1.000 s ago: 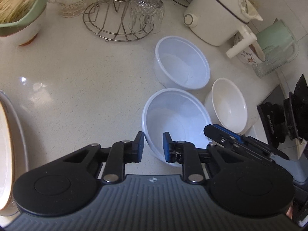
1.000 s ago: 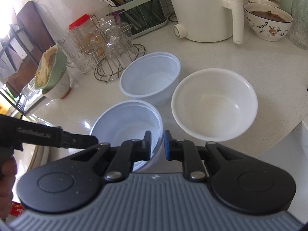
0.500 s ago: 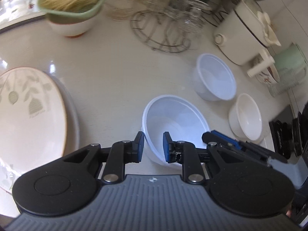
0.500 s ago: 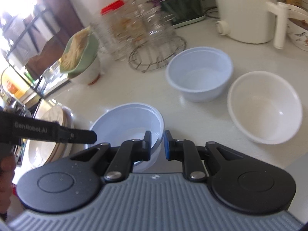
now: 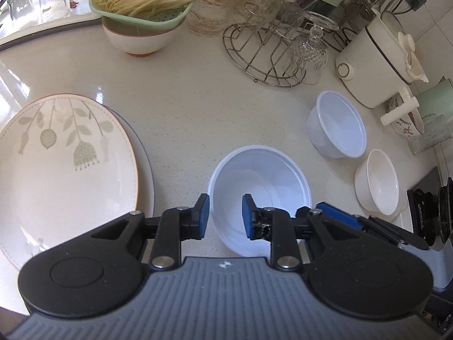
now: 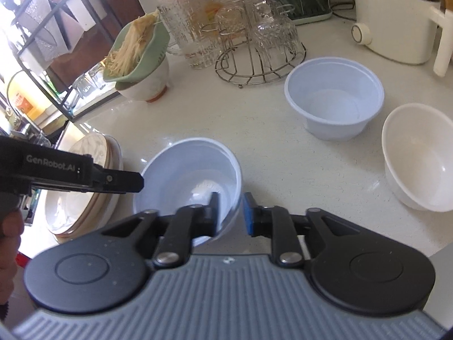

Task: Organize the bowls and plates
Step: 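Carry the plastic bowl beside the plate stack and open both grippers, then move both grippers to the second translucent plastic bowl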

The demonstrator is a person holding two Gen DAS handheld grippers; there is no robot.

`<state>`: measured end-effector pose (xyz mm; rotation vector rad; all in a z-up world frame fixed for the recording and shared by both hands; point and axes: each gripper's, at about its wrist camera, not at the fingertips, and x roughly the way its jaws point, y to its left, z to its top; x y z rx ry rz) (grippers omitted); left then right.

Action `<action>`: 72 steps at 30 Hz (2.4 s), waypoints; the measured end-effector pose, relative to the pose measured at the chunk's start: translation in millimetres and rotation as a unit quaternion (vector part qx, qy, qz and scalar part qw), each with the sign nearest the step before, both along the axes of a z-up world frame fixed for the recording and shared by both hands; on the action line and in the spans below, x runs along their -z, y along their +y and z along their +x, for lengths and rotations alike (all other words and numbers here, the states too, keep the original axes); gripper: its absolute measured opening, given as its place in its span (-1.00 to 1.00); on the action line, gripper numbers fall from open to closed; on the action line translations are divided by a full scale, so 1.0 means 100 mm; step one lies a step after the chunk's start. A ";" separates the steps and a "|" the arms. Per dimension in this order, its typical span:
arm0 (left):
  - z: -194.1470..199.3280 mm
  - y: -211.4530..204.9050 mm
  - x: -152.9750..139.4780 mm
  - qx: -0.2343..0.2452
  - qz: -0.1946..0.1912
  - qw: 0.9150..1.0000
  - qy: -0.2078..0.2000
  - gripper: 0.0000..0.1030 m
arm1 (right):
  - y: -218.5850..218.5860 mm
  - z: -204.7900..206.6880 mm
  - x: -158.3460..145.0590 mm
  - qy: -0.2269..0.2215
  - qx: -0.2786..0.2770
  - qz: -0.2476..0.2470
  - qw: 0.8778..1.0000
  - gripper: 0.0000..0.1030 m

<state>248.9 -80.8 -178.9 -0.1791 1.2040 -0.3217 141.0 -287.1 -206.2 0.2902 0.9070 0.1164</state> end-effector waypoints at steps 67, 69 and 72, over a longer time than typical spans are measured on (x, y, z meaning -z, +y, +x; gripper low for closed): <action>-0.42 -0.78 -0.90 0.103 -0.041 0.987 -0.113 -0.20 | -0.69 -0.97 -1.11 -0.098 0.180 -0.074 0.976 0.05; -0.36 -0.94 -0.87 0.112 -0.044 0.987 -0.110 -0.03 | -0.84 -0.87 -1.08 -0.094 0.184 -0.070 0.976 0.05; -0.25 -1.17 -0.78 0.118 -0.039 0.987 -0.102 0.02 | -1.03 -0.76 -1.04 -0.087 0.185 -0.070 0.976 0.05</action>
